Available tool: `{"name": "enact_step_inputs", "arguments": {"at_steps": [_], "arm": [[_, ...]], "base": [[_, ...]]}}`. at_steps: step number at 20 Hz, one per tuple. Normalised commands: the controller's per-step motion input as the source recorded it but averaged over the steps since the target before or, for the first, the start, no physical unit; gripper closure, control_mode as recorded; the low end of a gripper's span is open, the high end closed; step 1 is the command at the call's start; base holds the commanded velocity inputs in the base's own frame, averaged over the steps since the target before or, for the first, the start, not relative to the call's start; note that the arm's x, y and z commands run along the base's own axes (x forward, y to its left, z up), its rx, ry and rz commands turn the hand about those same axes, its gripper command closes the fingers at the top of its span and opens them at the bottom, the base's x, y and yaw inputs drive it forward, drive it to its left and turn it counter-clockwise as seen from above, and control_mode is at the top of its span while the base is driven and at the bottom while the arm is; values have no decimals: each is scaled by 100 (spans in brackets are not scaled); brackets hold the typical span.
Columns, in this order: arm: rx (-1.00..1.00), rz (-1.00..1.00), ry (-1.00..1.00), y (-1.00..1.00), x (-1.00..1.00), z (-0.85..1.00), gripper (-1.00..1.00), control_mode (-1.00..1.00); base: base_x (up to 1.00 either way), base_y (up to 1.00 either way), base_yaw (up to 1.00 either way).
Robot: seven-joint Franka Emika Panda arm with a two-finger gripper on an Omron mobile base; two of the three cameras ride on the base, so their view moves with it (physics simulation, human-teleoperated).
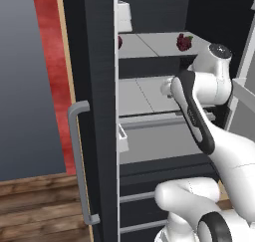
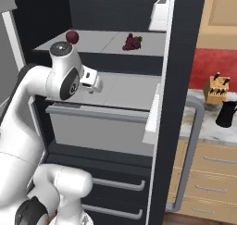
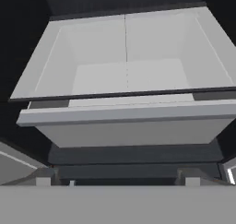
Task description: Move the beet and grapes from the top shelf to the second highest shelf to make space. Then, place the pitcher from the counter on the cleared top shelf.
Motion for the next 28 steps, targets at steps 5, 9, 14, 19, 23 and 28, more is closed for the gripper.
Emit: {"name": "enact_step_inputs", "arguments": {"at_steps": [5, 9, 14, 19, 23, 28], "arm": [[4, -1, -27, -17, -6, 42, -100, -100], [0, -2, -13, -5, 0, 52, -100, -100], [-2, -13, -4, -11, 0, 67, -100, -100], [-7, -20, 0, -19, 8, 62, -100, -100], [-6, -19, 2, -28, 20, 40, -100, -100], [0, -11, 0, -37, 32, 9, -100, -100]], "base": [[0, 0, 0], [0, 0, 0], [0, 0, 0], [0, 0, 0], [0, 0, 0], [0, 0, 0]]}}
